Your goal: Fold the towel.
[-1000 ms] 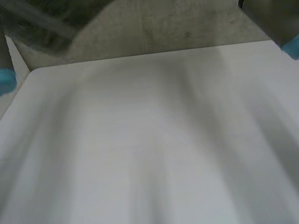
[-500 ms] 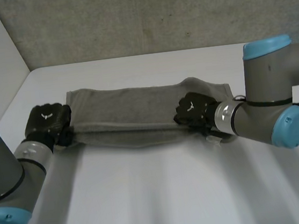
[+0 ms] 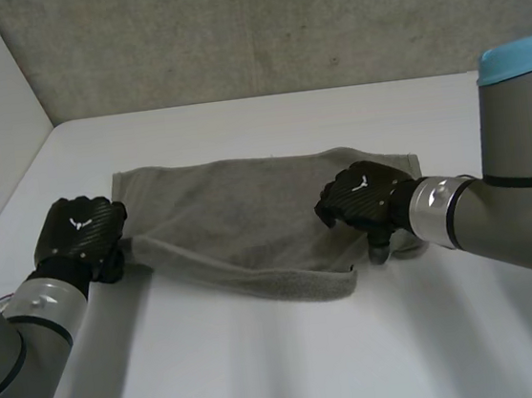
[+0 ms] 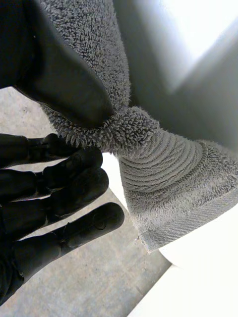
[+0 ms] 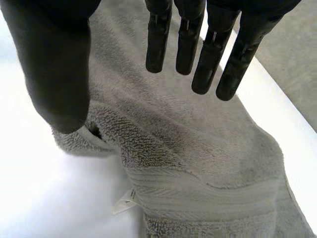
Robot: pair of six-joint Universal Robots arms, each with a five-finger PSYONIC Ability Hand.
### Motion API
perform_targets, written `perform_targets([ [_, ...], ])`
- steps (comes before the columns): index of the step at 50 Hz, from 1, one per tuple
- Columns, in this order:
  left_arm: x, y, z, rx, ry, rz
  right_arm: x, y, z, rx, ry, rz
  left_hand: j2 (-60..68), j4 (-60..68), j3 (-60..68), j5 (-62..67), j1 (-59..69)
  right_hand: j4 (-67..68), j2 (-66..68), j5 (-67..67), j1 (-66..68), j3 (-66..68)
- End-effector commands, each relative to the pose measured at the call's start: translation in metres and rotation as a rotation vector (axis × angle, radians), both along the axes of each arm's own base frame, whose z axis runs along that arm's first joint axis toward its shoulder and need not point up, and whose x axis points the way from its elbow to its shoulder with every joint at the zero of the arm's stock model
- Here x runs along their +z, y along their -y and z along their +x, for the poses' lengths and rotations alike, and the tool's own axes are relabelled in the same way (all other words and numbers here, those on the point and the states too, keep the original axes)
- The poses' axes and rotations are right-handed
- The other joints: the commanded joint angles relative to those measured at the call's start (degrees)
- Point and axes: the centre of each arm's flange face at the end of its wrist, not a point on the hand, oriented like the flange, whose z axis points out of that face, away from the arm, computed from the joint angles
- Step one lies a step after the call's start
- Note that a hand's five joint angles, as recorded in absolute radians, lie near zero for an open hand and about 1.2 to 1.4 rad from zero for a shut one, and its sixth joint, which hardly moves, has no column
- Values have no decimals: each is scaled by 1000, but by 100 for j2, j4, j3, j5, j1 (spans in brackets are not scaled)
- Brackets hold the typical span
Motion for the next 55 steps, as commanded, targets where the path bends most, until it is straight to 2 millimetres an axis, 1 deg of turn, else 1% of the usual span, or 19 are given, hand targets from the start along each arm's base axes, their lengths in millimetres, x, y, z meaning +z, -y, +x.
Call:
perform_targets([
  [1, -5, -3, 0, -18, 0, 18, 22, 17, -11, -89, 78, -6, 47, 25, 53, 114, 189, -517, -532, -340, -500, -521],
  [3, -5, -2, 1, -11, -2, 18, 31, 25, -12, -100, 107, -27, 47, 25, 53, 114, 189, -500, -515, -323, -483, -504],
  [7, -5, -2, 2, -11, -3, 20, 31, 30, -10, -95, 89, -24, 47, 25, 53, 114, 189, -483, -498, -306, -466, -487],
  [9, -5, -2, 2, -11, -3, 20, 25, 33, -10, -88, 56, -1, 47, 25, 53, 114, 189, -483, -498, -306, -466, -487],
  [11, -6, -3, 2, -11, -2, 25, 8, 33, -3, -30, -42, 48, 47, 25, 53, 114, 189, -450, -465, -273, -433, -454],
  [15, -7, -5, 2, -11, -2, 30, -4, 28, 2, 14, -154, 76, 47, 25, 53, 114, 189, -299, -314, -122, -282, -303],
  [21, -5, -5, 3, -9, -7, 25, -5, 28, 3, -48, -121, 74, 47, 25, 53, 114, 189, 375, 359, 552, 392, 370],
  [23, -3, -4, 2, -9, -9, 16, 1, 27, -2, -94, -64, 65, 47, 25, 53, 114, 189, 1028, 1013, 1205, 1045, 1024],
  [27, 1, -3, 4, -4, -13, 1, 6, 20, -7, -112, -39, 42, 47, 25, 53, 114, 189, 997, 982, 1174, 1014, 993],
  [32, 9, 0, 8, 15, -25, -22, 0, 12, -13, -124, -43, 27, 47, 25, 53, 114, 189, 762, 746, 938, 778, 757],
  [37, 11, 1, 10, 10, -45, -25, -17, 14, -16, -133, -39, 26, 47, 25, 53, 114, 189, 745, 730, 922, 762, 741],
  [39, 11, 0, 8, -6, -65, -13, -34, 16, -16, -135, -43, 31, 47, 25, 53, 114, 189, 728, 713, 905, 745, 724],
  [40, 11, 0, 8, -6, -65, -13, -34, 16, -16, -135, -43, 31, 47, 25, 53, 114, 189, 728, 713, 905, 745, 724],
  [42, 15, 1, 6, -22, -95, -13, -53, 20, -15, -137, -41, 33, 47, 25, 53, 114, 189, 728, 713, 905, 745, 724],
  [48, 25, 2, 6, -31, -139, -34, -68, 27, -12, -144, -22, 0, 47, 25, 53, 114, 189, 947, 931, 1123, 963, 942],
  [51, 27, 1, 6, -30, -157, -32, -74, 32, -12, -159, -20, -21, 47, 25, 53, 114, 189, 1502, 1486, 1679, 1519, 1497],
  [53, 29, 0, 6, -29, -172, -33, -76, 34, -12, -171, -23, -25, 47, 25, 53, 114, 189, 3108, 3093, 3285, 3125, 3104],
  [54, 29, 0, 6, -29, -172, -33, -76, 34, -12, -171, -23, -25, 47, 25, 53, 114, 189, 3116, 3101, 3293, 3133, 3112],
  [55, 29, 0, 6, -29, -177, -33, -75, 34, -13, -178, -21, -24, 47, 25, 53, 114, 189, 3949, 3934, 4126, 3966, 3945],
])
